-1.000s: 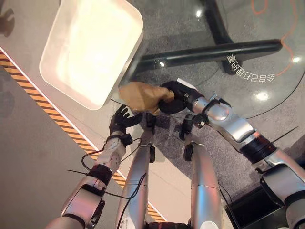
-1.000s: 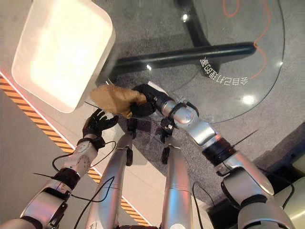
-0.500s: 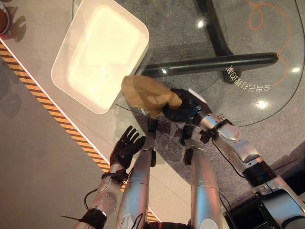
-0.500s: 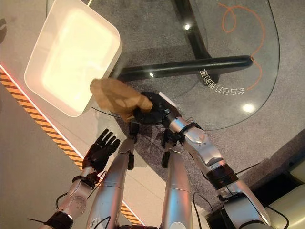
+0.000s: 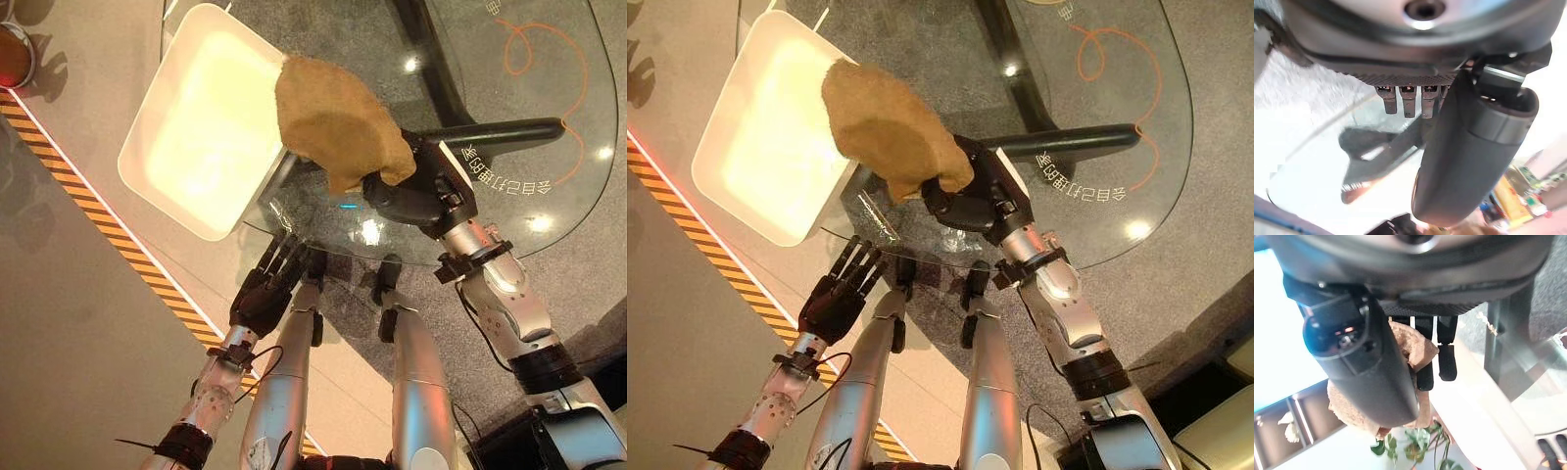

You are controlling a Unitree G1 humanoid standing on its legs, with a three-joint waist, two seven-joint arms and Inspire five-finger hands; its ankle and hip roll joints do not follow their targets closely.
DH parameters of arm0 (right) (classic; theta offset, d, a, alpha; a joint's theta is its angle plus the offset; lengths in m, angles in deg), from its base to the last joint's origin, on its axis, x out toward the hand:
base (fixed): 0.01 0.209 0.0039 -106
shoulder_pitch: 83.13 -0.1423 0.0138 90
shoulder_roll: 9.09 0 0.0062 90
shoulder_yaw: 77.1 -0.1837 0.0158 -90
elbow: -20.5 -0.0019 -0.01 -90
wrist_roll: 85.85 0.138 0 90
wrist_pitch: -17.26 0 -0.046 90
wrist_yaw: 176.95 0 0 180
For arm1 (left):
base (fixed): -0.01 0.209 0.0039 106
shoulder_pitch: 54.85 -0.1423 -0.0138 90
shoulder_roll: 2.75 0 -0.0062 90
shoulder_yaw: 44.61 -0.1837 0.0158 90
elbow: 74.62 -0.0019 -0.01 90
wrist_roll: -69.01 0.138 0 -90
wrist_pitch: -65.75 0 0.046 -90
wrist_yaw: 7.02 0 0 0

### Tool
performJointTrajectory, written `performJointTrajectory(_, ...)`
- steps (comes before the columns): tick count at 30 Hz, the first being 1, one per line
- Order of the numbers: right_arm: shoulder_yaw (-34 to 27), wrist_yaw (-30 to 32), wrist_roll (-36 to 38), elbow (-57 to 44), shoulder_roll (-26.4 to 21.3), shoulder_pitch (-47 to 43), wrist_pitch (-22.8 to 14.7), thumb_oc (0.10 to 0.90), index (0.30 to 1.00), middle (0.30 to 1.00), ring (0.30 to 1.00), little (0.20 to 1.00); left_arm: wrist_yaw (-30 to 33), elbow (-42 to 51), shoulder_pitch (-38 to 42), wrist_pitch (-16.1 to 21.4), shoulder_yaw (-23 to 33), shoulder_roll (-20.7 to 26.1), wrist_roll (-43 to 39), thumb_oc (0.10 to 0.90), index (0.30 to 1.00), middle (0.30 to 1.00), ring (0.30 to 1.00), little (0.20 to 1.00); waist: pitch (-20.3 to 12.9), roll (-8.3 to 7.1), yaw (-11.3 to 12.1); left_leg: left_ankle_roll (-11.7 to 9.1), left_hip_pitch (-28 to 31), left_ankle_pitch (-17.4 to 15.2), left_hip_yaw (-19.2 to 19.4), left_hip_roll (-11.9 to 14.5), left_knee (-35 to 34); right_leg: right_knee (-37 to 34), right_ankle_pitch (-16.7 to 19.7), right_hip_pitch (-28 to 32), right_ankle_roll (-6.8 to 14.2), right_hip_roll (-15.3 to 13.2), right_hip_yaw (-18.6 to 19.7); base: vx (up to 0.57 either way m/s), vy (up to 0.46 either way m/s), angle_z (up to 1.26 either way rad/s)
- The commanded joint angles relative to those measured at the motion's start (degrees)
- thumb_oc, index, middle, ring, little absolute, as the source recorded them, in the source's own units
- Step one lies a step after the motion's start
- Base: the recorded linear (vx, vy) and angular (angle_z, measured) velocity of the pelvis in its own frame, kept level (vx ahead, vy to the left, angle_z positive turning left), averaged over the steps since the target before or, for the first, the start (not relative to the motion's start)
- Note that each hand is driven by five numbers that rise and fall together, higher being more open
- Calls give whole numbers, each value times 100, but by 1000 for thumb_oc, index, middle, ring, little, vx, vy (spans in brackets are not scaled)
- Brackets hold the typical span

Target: Wipe the table with a cloth and put it in the basket.

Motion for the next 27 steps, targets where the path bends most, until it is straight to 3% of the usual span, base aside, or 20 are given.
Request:
performJointTrajectory(1,-275,-450,423,-1436,-5,-148,-947,100,300,300,300,200,-542,959,-361,121,228,-131,-256,800,900,900,900,900,-137,244,-124,201,103,-975,330,-212,714,-397,272,114,135,360,-17,-4,-9,-8)
performJointTrajectory(11,-25,-607,327,-1541,57,-147,-783,100,300,300,300,200,-688,1743,140,32,298,-196,-608,800,900,900,900,900,-137,156,-151,190,41,-946,331,-181,725,-396,280,69,148,379,40,-1,-9,-4)
performJointTrajectory(19,257,-964,340,-1617,189,-246,-568,100,300,300,300,200,-326,2113,629,-191,217,-276,-531,800,900,900,900,900,-137,80,-186,175,-2,-918,280,-192,705,-385,299,7,166,408,101,0,0,0)
performJointTrajectory(27,788,-1384,-19,-1716,167,-556,177,100,300,300,300,200,5,2058,994,-345,146,-307,-423,800,900,900,900,900,-137,53,-200,131,-47,-890,263,-211,701,-444,319,-22,168,416,136,0,0,0)
